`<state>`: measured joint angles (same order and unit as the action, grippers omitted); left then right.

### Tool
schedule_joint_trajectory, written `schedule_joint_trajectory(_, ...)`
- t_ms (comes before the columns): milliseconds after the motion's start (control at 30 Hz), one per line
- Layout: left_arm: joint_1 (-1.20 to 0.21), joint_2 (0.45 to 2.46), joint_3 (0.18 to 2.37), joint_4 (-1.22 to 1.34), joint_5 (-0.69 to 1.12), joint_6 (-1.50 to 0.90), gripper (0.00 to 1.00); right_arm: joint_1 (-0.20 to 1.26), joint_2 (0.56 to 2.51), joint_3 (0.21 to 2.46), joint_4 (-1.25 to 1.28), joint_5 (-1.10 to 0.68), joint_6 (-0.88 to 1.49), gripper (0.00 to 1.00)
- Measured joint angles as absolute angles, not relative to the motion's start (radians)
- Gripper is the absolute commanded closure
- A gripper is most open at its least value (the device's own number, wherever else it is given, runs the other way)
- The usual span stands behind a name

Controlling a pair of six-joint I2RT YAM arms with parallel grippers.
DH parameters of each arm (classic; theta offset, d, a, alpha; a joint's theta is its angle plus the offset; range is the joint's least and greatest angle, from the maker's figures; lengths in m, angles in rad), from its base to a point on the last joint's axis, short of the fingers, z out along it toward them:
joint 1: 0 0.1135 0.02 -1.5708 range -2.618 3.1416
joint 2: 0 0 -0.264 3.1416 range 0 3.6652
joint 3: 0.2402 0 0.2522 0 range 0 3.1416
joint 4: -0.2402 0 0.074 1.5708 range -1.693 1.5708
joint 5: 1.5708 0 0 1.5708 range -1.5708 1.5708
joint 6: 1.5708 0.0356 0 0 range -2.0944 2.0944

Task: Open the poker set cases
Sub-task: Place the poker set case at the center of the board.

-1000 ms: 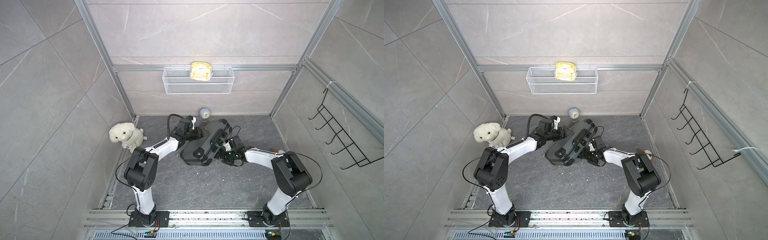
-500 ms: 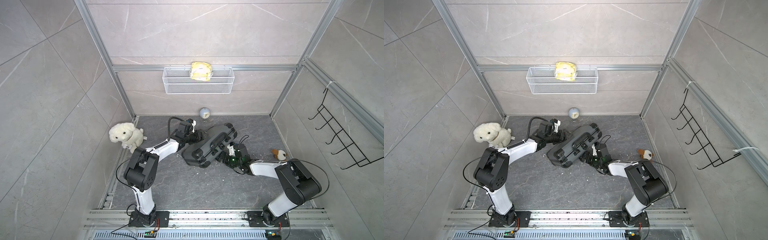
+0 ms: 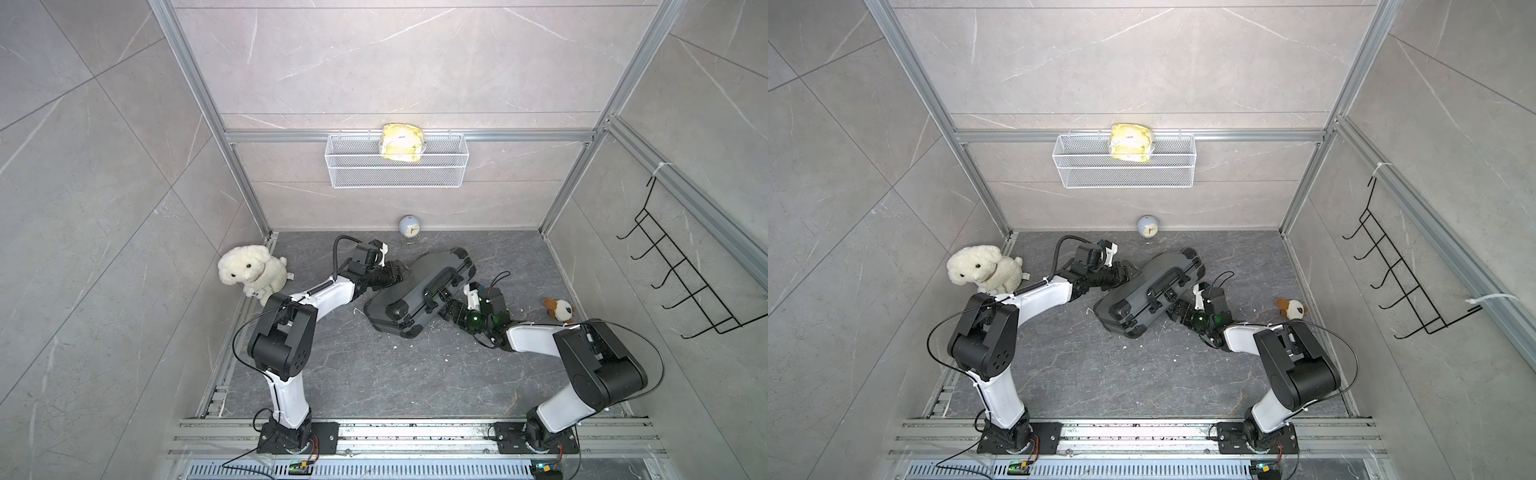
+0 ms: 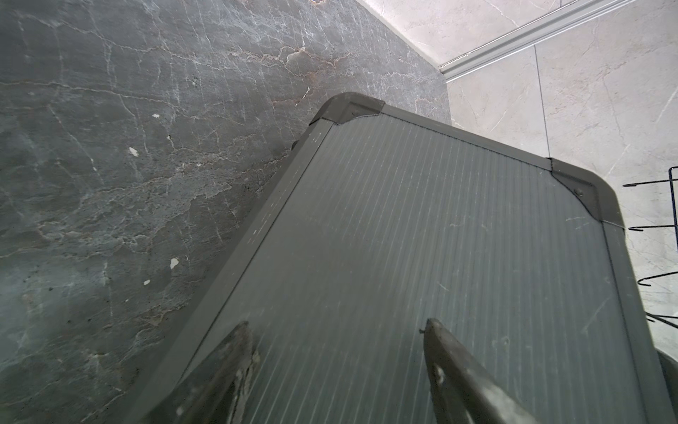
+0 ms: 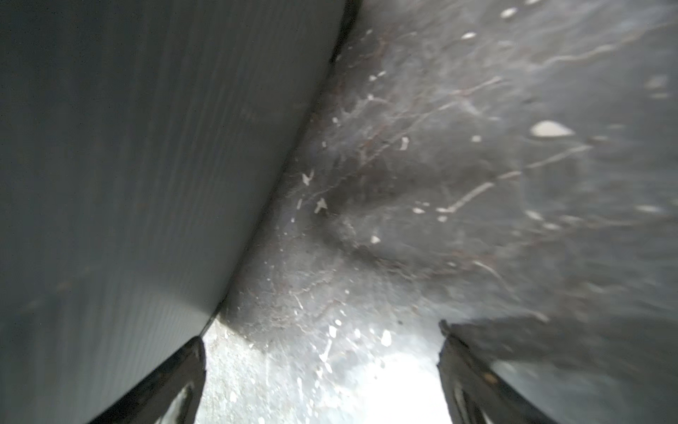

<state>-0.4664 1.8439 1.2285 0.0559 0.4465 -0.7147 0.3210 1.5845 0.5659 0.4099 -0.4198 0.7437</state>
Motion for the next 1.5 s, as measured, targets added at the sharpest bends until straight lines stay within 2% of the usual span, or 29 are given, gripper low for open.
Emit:
schedule_joint_trajectory(200,-0.465,1.845,1.229,0.053,0.456,-0.713,0.24,0.245,1.502,0.541,0.360,-0.492,0.737,0.01)
schedule_joint_trajectory(400,-0.459,1.856,1.228,0.068,0.466,-0.712,0.24,0.228,1.540,0.511,0.486,-0.598,0.802,0.14)
schedule_joint_trajectory(533,-0.455,1.861,1.228,0.074,0.473,-0.710,0.23,0.226,1.562,0.499,0.556,-0.657,0.841,0.32)
schedule_joint_trajectory(767,-0.456,1.866,1.228,0.092,0.500,-0.707,0.23,0.186,1.502,0.461,0.495,-0.698,0.808,0.22)
schedule_joint_trajectory(933,-0.456,1.883,1.229,0.133,0.509,-0.707,0.23,0.168,1.483,0.448,0.510,-0.709,0.801,0.22)
schedule_joint_trajectory(1267,-0.458,1.905,1.240,0.169,0.529,-0.707,0.23,0.148,1.507,0.358,0.717,-0.758,0.863,0.25)
schedule_joint_trajectory(1400,-0.463,1.905,1.240,0.179,0.535,-0.707,0.23,0.132,1.507,0.317,0.755,-0.769,0.879,0.19)
schedule_joint_trajectory(1500,-0.467,1.908,1.240,0.187,0.535,-0.707,0.23,0.129,1.512,0.299,0.784,-0.775,0.896,0.18)
